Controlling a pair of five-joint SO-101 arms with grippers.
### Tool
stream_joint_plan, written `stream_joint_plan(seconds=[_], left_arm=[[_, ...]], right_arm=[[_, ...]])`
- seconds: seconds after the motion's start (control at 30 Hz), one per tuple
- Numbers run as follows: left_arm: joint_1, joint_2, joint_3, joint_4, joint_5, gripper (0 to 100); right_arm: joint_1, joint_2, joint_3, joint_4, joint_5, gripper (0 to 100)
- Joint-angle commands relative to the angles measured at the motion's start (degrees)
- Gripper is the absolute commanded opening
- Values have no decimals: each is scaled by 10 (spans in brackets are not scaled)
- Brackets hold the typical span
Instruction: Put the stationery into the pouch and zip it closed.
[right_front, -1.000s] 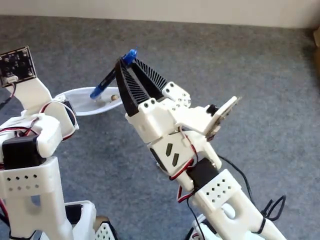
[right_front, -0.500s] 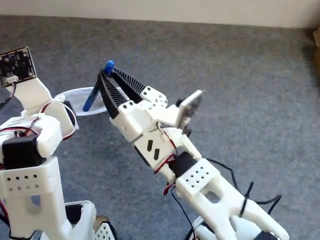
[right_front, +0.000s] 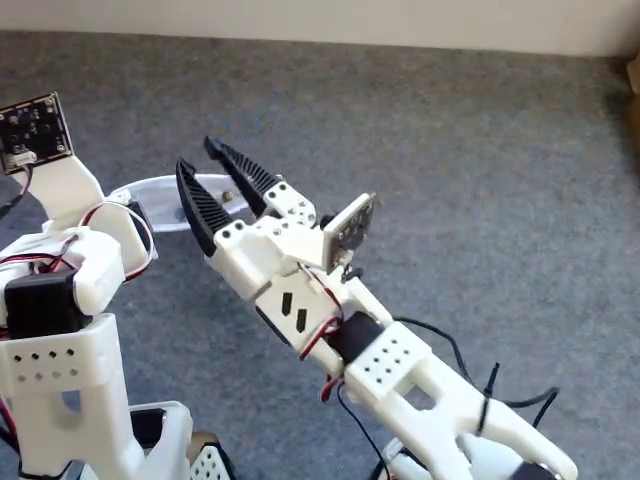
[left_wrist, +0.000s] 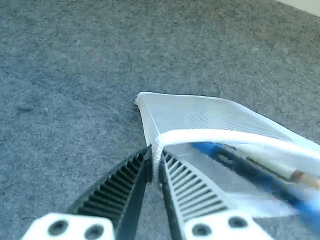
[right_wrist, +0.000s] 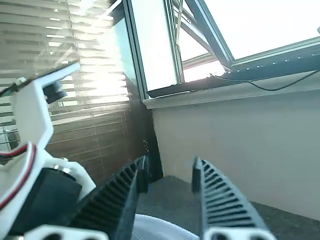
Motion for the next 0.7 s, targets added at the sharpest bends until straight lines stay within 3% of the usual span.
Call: stream_joint_plan(seconds=[0.0, 0.2, 0.4, 0.67], left_arm=[[-7, -1, -3, -11, -5, 7], [-7, -1, -3, -11, -5, 7], [-7, -1, -3, -11, -5, 7], [-25, -1, -3, -11, -5, 7]], right_arm=[[-7, -76, -7, 108, 7, 188], [-7, -167, -20, 255, 7, 187], [-22, -144, -68, 393, 7, 187], [-18, -45, -118, 428, 7, 187]])
